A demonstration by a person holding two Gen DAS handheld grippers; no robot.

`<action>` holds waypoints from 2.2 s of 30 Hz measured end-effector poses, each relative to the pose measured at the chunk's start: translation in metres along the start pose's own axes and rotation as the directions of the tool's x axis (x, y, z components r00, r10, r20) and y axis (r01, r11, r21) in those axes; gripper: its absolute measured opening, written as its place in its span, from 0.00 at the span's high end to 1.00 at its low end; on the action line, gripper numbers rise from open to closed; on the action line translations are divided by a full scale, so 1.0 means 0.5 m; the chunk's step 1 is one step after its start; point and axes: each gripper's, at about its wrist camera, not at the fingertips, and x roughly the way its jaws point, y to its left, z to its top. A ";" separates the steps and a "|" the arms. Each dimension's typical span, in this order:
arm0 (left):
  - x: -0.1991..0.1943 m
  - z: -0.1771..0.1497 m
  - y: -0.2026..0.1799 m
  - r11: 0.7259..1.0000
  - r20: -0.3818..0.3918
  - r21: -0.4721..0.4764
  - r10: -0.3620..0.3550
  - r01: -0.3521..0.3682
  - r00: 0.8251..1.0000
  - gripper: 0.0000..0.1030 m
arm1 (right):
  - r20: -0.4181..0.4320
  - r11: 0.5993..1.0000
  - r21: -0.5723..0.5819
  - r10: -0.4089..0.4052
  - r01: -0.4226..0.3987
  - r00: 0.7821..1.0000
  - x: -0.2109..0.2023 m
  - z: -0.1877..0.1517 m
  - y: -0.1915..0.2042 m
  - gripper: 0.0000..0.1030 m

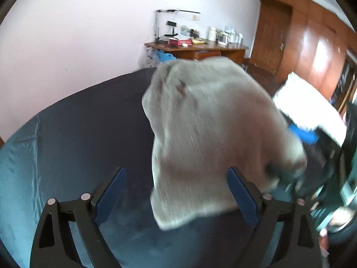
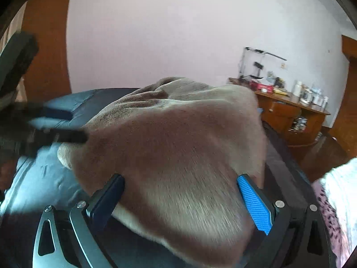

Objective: Fold clothes

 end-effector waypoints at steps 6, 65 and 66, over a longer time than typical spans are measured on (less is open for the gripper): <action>0.062 -0.008 0.013 0.997 -0.042 -0.036 0.061 -0.063 0.997 0.09 | -0.150 0.998 0.011 -0.061 0.064 0.987 0.016 -0.051 0.001 0.01; -0.094 -0.128 -0.071 0.991 0.157 -0.078 0.123 -0.112 0.980 0.01 | 0.142 0.964 0.210 -0.193 0.161 0.971 -0.249 -0.087 0.057 0.01; -0.093 -0.129 -0.071 0.991 0.155 -0.078 0.124 -0.113 0.980 0.01 | 0.140 0.965 0.210 -0.191 0.159 0.971 -0.248 -0.088 0.058 0.01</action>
